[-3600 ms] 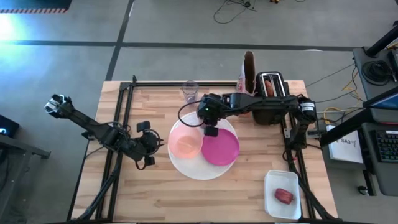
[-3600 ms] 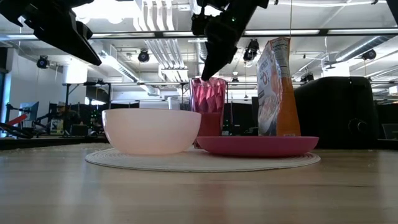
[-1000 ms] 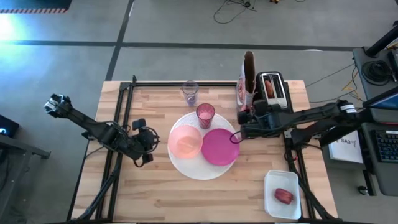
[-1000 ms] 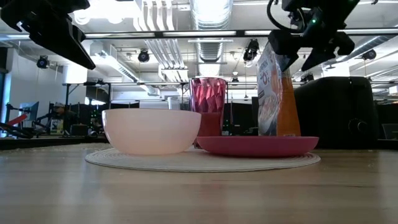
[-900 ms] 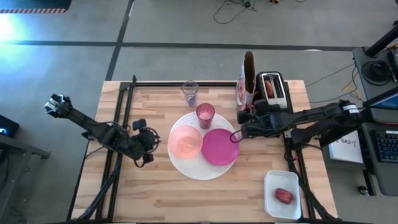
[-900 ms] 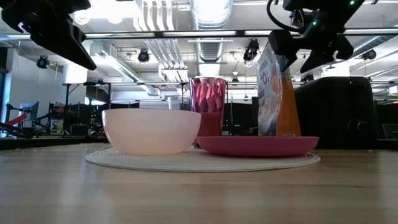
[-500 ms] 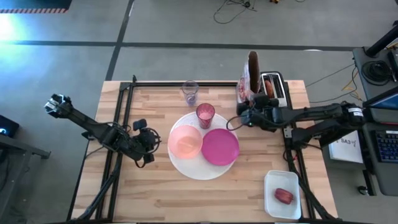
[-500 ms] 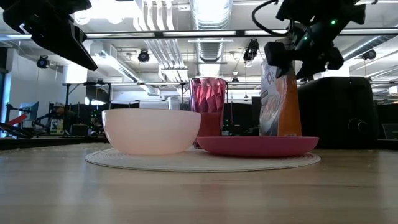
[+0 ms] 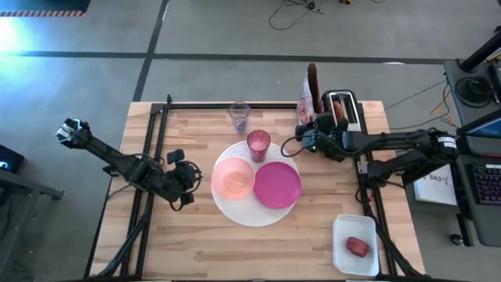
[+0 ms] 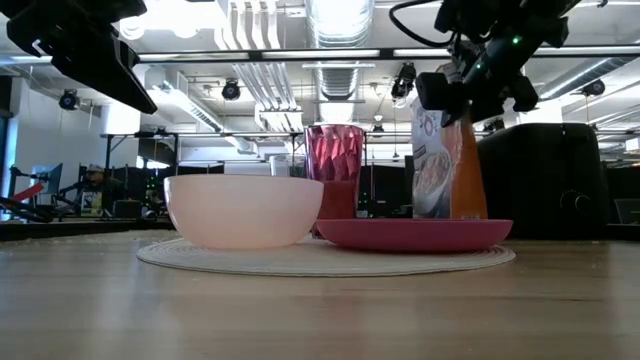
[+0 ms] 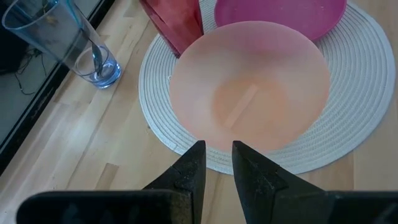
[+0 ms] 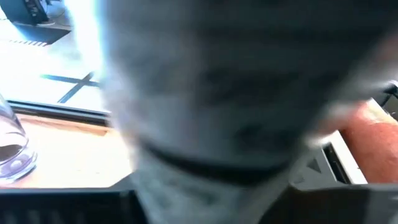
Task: Arrange a breakfast setting
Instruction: Pour the cereal into the orange bowl
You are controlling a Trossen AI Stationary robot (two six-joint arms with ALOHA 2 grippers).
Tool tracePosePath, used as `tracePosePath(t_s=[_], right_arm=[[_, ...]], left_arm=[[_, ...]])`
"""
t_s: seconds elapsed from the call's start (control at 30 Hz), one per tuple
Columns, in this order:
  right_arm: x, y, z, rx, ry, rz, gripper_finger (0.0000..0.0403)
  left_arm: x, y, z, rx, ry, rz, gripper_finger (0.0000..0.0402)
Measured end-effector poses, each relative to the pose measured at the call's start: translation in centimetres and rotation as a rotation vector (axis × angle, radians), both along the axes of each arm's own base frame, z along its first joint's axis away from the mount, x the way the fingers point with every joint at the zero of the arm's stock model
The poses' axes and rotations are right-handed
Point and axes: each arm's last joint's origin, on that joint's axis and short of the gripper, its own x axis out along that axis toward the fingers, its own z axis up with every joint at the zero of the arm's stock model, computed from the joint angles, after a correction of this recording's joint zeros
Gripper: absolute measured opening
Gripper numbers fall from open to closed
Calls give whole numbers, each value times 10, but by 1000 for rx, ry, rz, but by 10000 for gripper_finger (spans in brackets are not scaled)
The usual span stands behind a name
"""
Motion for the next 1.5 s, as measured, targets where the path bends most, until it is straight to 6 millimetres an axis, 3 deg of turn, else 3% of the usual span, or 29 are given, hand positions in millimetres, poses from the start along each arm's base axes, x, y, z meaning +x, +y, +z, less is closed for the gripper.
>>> tracePosePath(t_s=[0.17, 0.3, 0.73, 1.0, 1.33, 1.5], right_arm=[[-1, -2, 0, -2, 7, -7, 57], [-1, -1, -1, 1, 11, -7, 18], [0, -1, 3, -3, 96, 49, 9], [8, 0, 39, 37, 94, 205, 8], [-1, 1, 103, 31, 185, 224, 8], [-5, 4, 138, 62, 147, 331, 8]], left_arm=[[0, 0, 0, 0, -1, 0, 62], [0, 0, 0, 0, -1, 0, 62], [1, -1, 2, -13, -22, -1, 62], [-1, 0, 4, -31, -37, 3, 62], [-3, 2, 7, -66, -74, 39, 62], [-4, 4, 9, -43, -133, 119, 62]])
